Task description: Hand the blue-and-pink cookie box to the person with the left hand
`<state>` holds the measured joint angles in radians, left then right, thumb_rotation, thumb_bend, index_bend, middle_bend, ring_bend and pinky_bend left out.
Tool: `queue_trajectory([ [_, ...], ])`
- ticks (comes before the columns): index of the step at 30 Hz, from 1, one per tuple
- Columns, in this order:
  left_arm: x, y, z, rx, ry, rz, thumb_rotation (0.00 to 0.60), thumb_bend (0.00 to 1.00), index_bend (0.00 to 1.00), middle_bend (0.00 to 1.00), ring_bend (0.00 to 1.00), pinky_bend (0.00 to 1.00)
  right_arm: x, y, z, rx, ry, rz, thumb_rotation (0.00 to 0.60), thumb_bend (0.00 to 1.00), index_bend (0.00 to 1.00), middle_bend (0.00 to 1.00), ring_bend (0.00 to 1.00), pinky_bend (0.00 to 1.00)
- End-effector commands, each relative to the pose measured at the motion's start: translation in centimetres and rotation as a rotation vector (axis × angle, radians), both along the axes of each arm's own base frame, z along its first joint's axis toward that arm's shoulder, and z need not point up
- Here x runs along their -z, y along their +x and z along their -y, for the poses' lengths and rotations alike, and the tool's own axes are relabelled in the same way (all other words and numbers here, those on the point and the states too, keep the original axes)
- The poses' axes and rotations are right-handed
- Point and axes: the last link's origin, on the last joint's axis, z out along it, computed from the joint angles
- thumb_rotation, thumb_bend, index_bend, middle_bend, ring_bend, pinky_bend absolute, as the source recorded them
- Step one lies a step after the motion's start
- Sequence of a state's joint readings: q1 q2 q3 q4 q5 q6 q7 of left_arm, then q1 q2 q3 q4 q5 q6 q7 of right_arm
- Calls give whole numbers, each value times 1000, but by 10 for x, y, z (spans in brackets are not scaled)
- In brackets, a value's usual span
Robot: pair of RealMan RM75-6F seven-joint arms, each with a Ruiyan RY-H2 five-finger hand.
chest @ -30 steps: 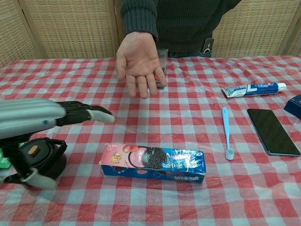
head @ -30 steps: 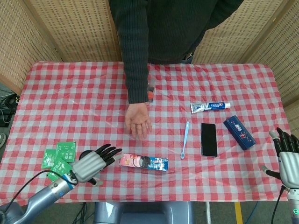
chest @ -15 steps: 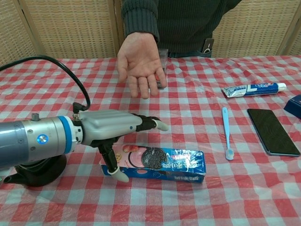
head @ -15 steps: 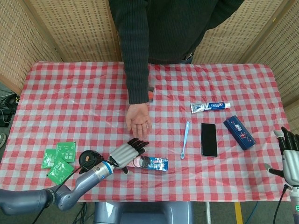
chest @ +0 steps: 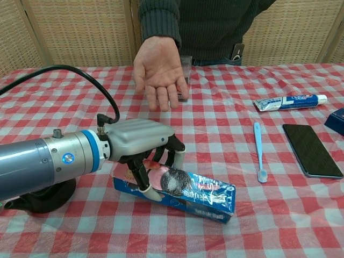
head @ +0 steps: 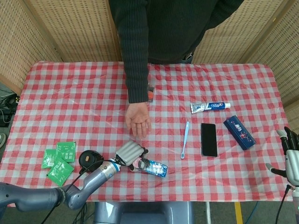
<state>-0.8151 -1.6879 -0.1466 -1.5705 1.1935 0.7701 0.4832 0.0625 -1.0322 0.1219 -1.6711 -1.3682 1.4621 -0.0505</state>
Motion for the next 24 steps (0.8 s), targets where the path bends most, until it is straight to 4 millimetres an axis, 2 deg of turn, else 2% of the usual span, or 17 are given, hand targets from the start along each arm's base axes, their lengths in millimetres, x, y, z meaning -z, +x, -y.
queue_trajectory([
  [1,-12,3,6,22,10,40,600,83,660,528,543,579,1,1,0,-4,4,-2,600,0,0,0,0,0],
  [4,-27,9,12,53,17,92,600,83,660,528,544,579,3,3,0,-9,8,-5,600,0,0,0,0,0],
  [6,-51,25,25,119,29,174,600,82,660,528,544,579,4,5,-1,-13,13,-9,600,0,0,0,0,0],
  [8,-67,28,32,150,32,204,600,82,660,528,544,579,6,5,-1,-13,14,-10,600,0,0,0,0,0],
  [13,-96,38,35,199,74,256,600,81,660,528,544,579,6,6,-1,-11,15,-11,600,0,0,0,0,0],
  [14,-101,39,33,203,91,264,600,80,660,528,544,579,6,6,-1,-11,14,-11,600,0,0,0,0,0],
  [16,-128,45,10,181,223,312,600,80,660,528,544,579,5,6,-2,-12,10,-7,600,0,0,0,0,0],
  [17,-133,44,4,167,241,311,600,80,660,528,544,579,4,6,-2,-12,10,-6,600,0,0,0,0,0],
  [24,-149,31,-33,55,330,287,600,77,660,528,544,579,3,5,-1,-12,10,-3,600,0,0,0,0,0],
])
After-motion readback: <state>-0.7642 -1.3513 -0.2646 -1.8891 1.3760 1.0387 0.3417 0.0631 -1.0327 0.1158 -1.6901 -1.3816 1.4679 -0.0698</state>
